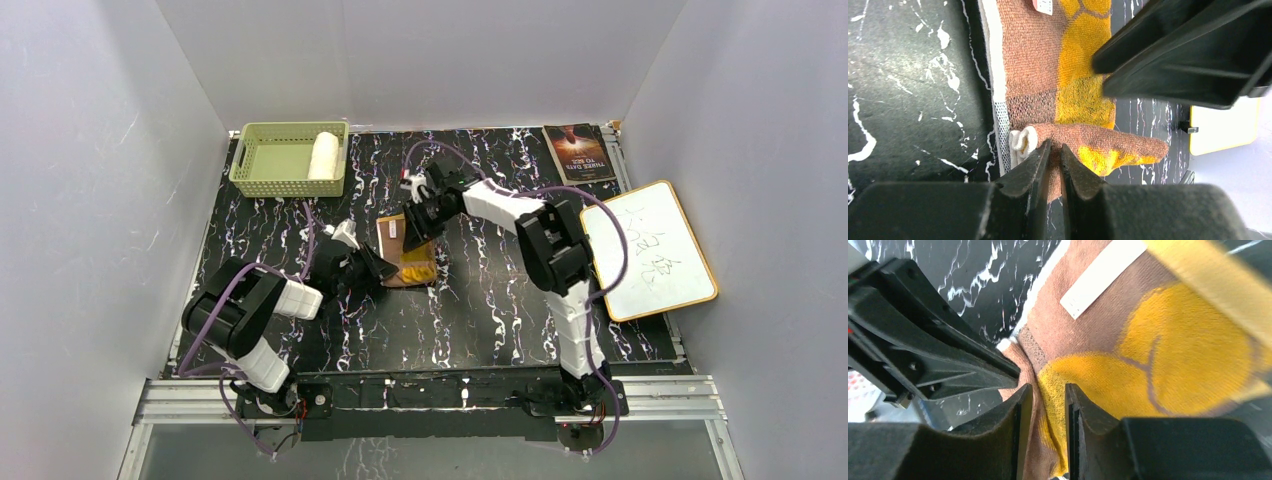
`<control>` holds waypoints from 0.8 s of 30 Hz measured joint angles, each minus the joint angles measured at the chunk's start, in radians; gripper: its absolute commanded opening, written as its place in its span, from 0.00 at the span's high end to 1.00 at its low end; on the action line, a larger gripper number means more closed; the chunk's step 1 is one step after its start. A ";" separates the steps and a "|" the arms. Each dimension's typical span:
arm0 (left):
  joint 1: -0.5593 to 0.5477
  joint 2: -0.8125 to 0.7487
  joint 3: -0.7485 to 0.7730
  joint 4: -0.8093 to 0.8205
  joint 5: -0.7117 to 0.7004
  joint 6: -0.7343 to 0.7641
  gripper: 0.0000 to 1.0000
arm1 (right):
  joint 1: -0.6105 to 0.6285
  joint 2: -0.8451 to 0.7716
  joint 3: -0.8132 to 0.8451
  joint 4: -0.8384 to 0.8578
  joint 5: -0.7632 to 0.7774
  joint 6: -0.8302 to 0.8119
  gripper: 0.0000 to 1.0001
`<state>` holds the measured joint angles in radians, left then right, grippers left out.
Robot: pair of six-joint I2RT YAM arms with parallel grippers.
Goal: Roll the towels
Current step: Roll the towel at the center of the board.
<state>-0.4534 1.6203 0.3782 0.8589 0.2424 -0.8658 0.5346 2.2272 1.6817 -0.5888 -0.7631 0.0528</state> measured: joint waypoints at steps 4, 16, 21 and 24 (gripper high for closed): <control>-0.017 0.011 0.007 0.011 -0.021 0.002 0.87 | -0.001 -0.175 -0.127 0.140 0.139 0.038 1.00; -0.022 0.008 0.007 0.007 -0.036 0.009 0.87 | 0.085 -0.408 -0.509 0.496 0.127 0.190 1.00; -0.022 0.008 0.007 0.006 -0.037 0.010 0.87 | 0.082 -0.356 -0.519 0.547 0.090 0.226 1.00; -0.023 0.008 0.007 0.005 -0.037 0.010 0.87 | 0.076 -0.332 -0.519 0.579 0.072 0.236 1.00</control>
<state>-0.4759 1.6279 0.3851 0.8642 0.2050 -0.8558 0.6106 1.8957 1.1629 -0.0097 -0.6910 0.2886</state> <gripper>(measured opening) 0.126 0.005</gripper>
